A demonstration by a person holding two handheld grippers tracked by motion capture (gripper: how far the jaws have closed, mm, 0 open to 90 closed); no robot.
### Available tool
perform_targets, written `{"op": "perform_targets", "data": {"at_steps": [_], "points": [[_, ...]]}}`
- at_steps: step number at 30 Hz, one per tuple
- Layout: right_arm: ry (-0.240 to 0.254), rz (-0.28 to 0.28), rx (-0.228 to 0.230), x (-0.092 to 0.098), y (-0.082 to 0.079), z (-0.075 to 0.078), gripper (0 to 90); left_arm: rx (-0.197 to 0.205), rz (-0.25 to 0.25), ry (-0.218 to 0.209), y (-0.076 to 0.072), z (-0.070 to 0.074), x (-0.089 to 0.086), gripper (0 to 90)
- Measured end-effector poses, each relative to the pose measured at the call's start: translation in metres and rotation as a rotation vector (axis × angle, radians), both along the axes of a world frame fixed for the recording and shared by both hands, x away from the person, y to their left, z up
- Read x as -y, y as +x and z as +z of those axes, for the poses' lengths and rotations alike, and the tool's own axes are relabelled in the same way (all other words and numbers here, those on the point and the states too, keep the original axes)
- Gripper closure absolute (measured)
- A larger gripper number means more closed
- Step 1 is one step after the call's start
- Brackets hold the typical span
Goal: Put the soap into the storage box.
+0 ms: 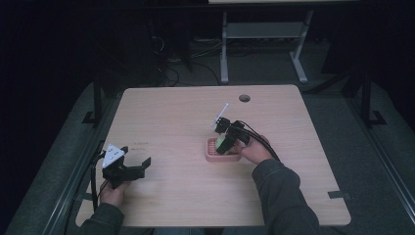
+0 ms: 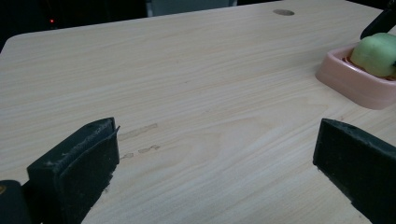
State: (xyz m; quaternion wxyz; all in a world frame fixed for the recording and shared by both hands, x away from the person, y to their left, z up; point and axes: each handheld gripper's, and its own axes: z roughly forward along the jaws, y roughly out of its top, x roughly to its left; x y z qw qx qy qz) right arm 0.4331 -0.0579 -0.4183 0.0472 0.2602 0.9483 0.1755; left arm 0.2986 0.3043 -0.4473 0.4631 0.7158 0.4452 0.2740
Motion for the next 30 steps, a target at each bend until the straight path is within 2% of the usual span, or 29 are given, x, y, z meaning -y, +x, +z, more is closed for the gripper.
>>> {"op": "perform_targets", "data": {"at_steps": [3,10,13,18,30], "points": [[0.003,-0.003,-0.01,0.001,0.0,0.0,22.7,-0.003,0.002,0.0,0.0,-0.001,0.001,0.0],[0.016,-0.009,-0.002,0.005,0.0,0.003,21.8,-0.008,-0.001,0.008,0.001,-0.001,0.001,0.0],[0.037,-0.013,-0.008,0.007,-0.001,0.005,21.3,-0.006,-0.004,0.009,0.0,-0.001,0.001,0.0],[0.035,-0.021,0.002,0.011,-0.004,0.01,20.5,-0.01,-0.012,0.01,-0.001,-0.001,0.002,0.0],[0.065,-0.041,0.02,0.023,-0.009,0.019,19.9,-0.009,-0.013,0.009,-0.001,-0.002,0.002,0.0]]}}
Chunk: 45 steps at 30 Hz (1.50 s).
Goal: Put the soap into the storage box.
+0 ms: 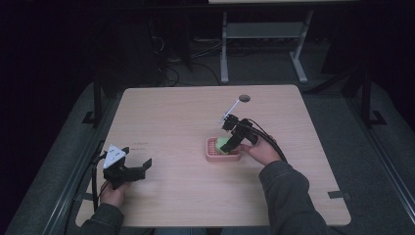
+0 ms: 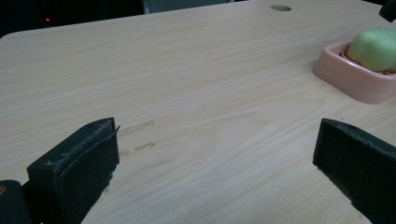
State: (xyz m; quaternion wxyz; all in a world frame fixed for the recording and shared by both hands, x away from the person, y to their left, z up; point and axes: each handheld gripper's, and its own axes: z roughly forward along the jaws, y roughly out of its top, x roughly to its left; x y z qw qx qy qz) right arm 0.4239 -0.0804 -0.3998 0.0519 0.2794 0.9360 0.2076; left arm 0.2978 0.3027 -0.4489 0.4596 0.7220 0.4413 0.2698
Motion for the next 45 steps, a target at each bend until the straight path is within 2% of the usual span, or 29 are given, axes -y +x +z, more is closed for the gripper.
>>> {"op": "perform_targets", "data": {"at_steps": [19,32,37,45], "points": [[0.028,-0.018,0.02,0.016,-0.009,0.01,19.1,0.001,0.001,0.002,0.0,0.0,0.0,0.0],[0.016,-0.034,0.019,0.027,-0.016,0.015,18.8,-0.003,0.0,0.001,0.0,0.0,0.001,0.0],[-0.002,-0.03,0.025,0.031,-0.019,0.016,18.8,-0.001,-0.001,-0.001,0.001,0.0,0.002,0.0],[0.01,-0.049,0.035,0.043,-0.027,0.017,19.1,0.001,0.006,-0.001,0.001,0.0,0.001,0.0]]}}
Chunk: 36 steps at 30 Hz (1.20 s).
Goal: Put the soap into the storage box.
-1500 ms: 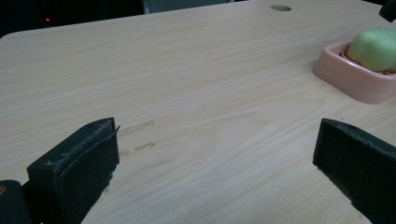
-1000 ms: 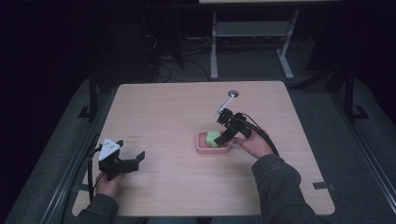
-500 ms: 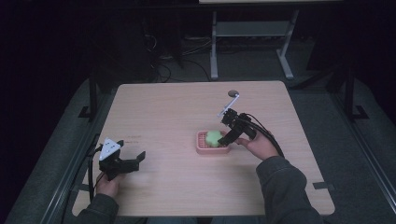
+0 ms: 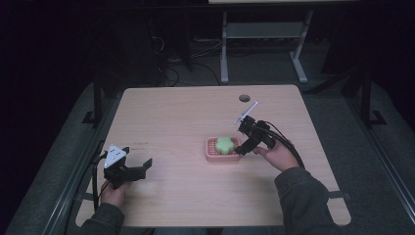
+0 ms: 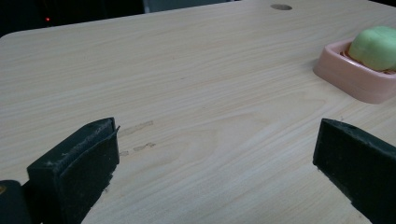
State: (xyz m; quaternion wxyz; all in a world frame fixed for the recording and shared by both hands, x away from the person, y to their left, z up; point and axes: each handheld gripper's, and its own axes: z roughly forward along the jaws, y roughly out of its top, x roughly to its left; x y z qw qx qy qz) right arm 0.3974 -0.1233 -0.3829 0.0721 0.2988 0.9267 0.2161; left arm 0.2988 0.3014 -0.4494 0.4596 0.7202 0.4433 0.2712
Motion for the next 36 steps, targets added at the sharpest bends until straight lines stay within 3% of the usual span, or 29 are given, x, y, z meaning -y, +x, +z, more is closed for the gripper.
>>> {"op": "perform_targets", "data": {"at_steps": [7,25,36], "points": [[-0.004,-0.016,-0.012,0.012,-0.007,-0.001,19.0,0.002,-0.004,0.002,0.0,0.0,0.001,0.0],[-0.011,-0.037,0.016,0.025,-0.021,0.009,19.8,-0.003,-0.009,0.01,0.0,0.0,0.002,0.0],[0.035,-0.078,0.018,0.045,-0.033,0.004,20.1,0.0,-0.002,0.029,0.0,0.0,0.002,0.0]]}}
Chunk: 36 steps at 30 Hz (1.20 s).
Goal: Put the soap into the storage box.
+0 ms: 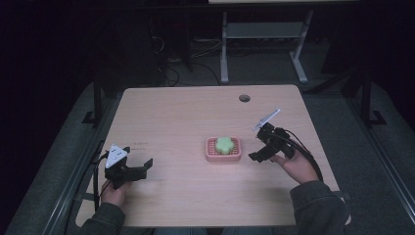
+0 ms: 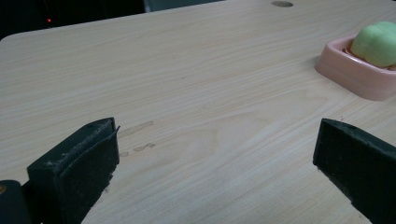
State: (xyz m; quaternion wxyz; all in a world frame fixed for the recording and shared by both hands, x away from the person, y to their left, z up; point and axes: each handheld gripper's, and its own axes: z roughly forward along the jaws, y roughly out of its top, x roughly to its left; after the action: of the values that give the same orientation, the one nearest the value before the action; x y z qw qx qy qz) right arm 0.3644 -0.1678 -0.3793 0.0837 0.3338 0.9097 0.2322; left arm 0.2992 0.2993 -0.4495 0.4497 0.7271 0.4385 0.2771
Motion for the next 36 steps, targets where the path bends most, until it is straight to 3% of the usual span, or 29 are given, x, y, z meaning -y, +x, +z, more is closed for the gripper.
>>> {"op": "perform_targets", "data": {"at_steps": [36], "points": [[0.054,-0.113,-0.026,0.066,-0.047,-0.033,19.9,0.001,-0.011,0.015,0.0,-0.003,0.003,0.0]]}}
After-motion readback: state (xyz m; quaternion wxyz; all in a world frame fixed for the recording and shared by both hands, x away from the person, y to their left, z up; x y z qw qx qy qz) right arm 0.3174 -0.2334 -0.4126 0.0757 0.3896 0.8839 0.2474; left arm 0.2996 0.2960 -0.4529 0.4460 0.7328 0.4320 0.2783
